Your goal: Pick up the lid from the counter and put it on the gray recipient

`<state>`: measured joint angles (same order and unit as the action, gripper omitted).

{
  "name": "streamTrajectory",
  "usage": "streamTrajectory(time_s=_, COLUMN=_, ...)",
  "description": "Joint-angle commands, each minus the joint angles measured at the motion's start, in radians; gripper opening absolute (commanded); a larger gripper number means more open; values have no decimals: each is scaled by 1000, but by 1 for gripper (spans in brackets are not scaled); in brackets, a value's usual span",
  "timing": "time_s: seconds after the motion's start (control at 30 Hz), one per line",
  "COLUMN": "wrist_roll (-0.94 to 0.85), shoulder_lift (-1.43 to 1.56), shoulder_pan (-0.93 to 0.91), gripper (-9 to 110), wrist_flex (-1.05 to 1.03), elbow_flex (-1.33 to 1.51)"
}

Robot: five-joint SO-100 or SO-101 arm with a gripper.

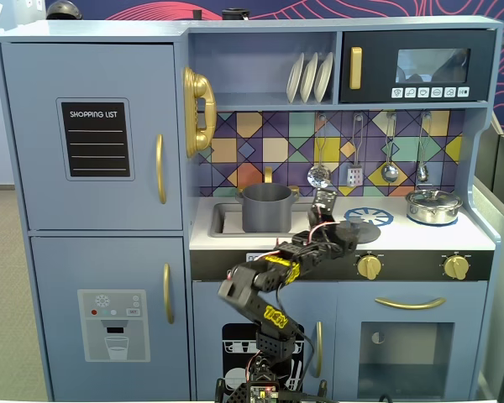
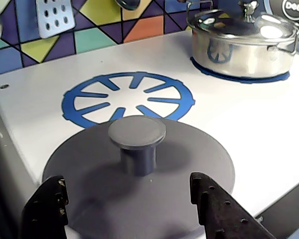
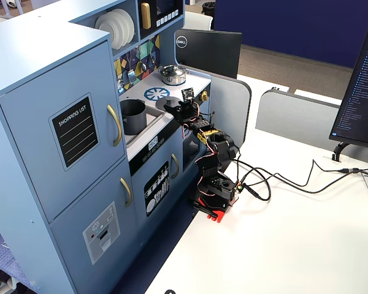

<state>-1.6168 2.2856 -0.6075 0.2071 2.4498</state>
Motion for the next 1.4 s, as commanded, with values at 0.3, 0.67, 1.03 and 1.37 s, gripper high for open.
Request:
streamTrajectory(time_s=0.3, wrist_roll=78, shoulder_lift=-207, shoulder_pan=14, gripper=24, wrist_flex=48, elbow_flex=-241)
streamTrajectory(time_s=0.67, wrist_roll=77, shoulder_lift=-368, shoulder_pan=21, gripper=22, wrist_flex=95, elbow_flex=-354)
streamTrajectory(time_s=1.03, wrist_roll=63, shoulder_lift=-466, shoulder_pan=43, gripper=0, wrist_flex=118, elbow_flex=-411)
streamTrajectory(time_s=1.37, wrist_roll=21, shoulder_lift=-469, shoulder_pan=54, gripper=0, wrist_flex=81, elbow_flex=-568)
